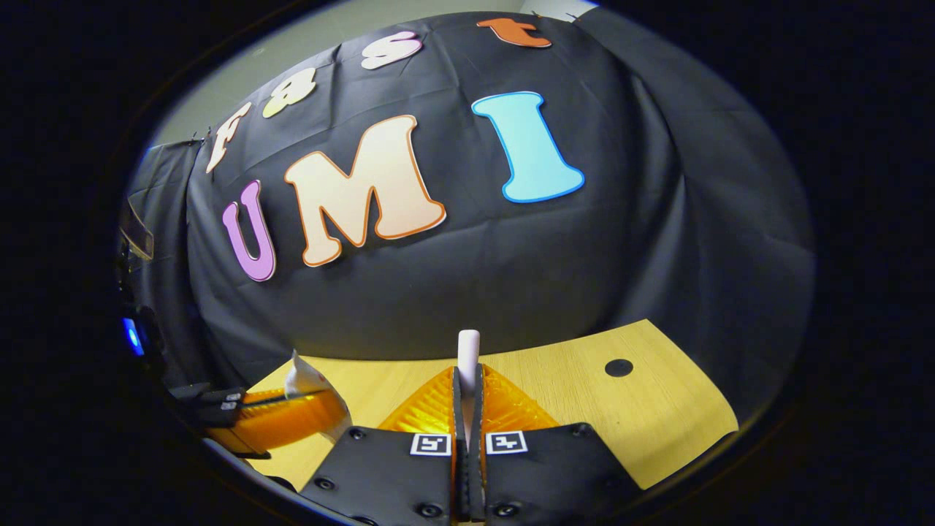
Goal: Put the toothbrush and toothpaste on the desktop into the cup, then pick up the cup and place it on the coaster on the desktop.
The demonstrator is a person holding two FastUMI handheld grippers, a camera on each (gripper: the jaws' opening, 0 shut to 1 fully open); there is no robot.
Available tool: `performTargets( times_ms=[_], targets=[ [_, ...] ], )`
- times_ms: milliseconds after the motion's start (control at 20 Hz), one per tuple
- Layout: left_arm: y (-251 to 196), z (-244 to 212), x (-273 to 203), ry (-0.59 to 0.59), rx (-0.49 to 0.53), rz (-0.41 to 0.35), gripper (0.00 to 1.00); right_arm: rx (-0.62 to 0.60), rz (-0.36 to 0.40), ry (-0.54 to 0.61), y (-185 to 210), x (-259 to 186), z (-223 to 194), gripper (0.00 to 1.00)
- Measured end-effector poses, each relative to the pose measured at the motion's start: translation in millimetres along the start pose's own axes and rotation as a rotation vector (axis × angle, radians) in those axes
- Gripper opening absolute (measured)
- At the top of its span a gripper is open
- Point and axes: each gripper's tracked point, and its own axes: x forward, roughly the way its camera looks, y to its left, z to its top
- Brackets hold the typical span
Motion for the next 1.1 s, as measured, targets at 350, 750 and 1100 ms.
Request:
performTargets(
  times_ms=[350,750,1100],
  targets=[
    [-6,-11,13,-0.036,-0.002,-0.049,0.01,0.035,-0.007,0.036,-15,-12,-33,0.11],
    [-34,-16,20,-0.052,0.024,-0.115,0.01,0.029,-0.193,-0.022,-79,-79,-21,0.98],
    [-39,-70,47,0.039,0.119,-0.120,0.02,0.032,-0.292,0.011,-114,-145,-40,0.98]
  ],
)
